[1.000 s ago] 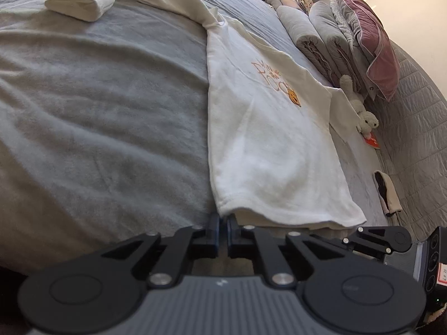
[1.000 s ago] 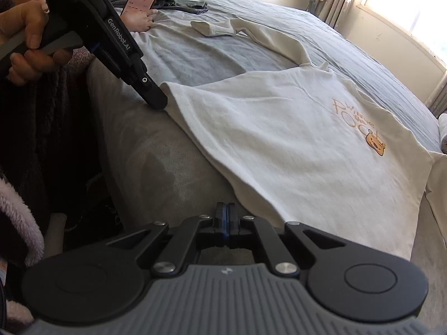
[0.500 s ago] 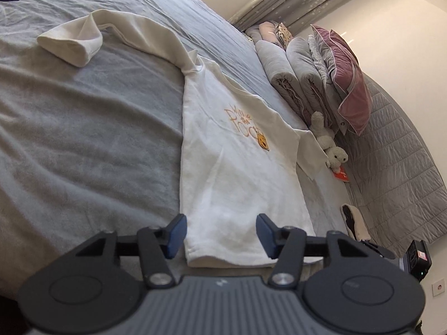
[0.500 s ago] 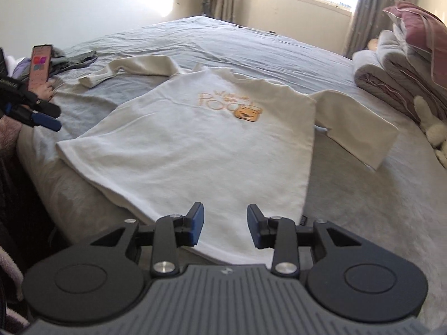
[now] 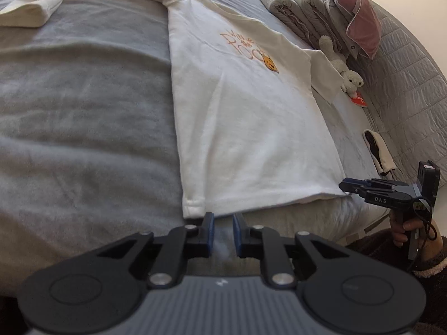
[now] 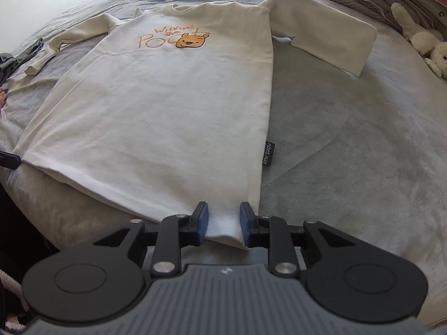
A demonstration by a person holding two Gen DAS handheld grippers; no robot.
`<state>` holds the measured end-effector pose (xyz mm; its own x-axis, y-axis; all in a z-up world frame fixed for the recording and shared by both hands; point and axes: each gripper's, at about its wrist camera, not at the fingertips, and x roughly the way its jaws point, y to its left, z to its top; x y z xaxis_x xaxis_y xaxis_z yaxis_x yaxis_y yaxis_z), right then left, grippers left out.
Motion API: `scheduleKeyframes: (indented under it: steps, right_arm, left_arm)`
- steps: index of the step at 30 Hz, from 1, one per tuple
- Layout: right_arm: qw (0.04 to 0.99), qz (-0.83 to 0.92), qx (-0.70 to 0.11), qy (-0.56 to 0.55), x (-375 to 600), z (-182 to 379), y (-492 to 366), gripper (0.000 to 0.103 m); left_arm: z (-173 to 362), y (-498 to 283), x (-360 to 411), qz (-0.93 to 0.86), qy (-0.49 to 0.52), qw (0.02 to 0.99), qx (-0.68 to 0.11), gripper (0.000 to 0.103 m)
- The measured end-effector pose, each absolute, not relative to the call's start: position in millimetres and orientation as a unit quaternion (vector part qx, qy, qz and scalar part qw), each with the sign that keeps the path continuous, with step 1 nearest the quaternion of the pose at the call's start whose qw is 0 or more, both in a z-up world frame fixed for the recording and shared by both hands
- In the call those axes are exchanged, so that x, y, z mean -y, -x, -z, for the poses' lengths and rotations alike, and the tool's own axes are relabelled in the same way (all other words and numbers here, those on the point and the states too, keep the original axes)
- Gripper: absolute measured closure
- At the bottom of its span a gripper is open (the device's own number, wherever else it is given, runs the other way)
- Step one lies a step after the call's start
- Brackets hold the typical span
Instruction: Fold clothes
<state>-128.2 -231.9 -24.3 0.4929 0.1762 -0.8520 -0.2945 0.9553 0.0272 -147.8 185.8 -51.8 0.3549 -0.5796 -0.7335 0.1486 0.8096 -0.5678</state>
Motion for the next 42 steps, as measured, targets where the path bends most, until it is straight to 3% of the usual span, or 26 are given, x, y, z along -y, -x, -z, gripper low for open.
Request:
scheduleKeyframes:
  steps: [2,3,5,10,16,20,35,42]
  right_arm:
    - [0.86,-0.135,-0.488,0.062,232,19,127,0.076]
    - [0.861,-0.136,-0.487,0.064,231,16,126,0.07]
    - [0.864,-0.133,-0.481,0.069,229,8,122,0.068]
    - [0.877,-0.129,-0.458,0.063,224,-13,99,0.058]
    - [0.891,-0.109,-0.439,0.041,224,-29,62,0.05]
    - [0.902,-0.096,-0.421,0.007,231,-40,37,0.044]
    - [0.9,0.025,-0.402,-0.165,338,-21,-31,0.04]
    - [0.91,0.037,-0.369,-0.187,378,-41,-64,0.04]
  left_arm:
    - [45,150,-188,0.236,0.214,0.797,-0.513,0.081]
    - [38,150,-188,0.242,0.214,0.802,-0.503,0.078]
    - [24,147,-184,0.255,0.213,0.81,-0.483,0.061]
    - [-3,125,-166,0.256,0.186,0.838,-0.443,0.041]
    - [-17,78,-134,0.239,0.17,0.855,-0.428,0.034]
    - [-19,48,-116,0.23,0.185,0.864,-0.408,0.023]
    - [22,-21,-71,0.203,0.179,0.884,-0.381,0.023]
    - [18,-52,-62,0.206,0.165,0.892,-0.368,0.023]
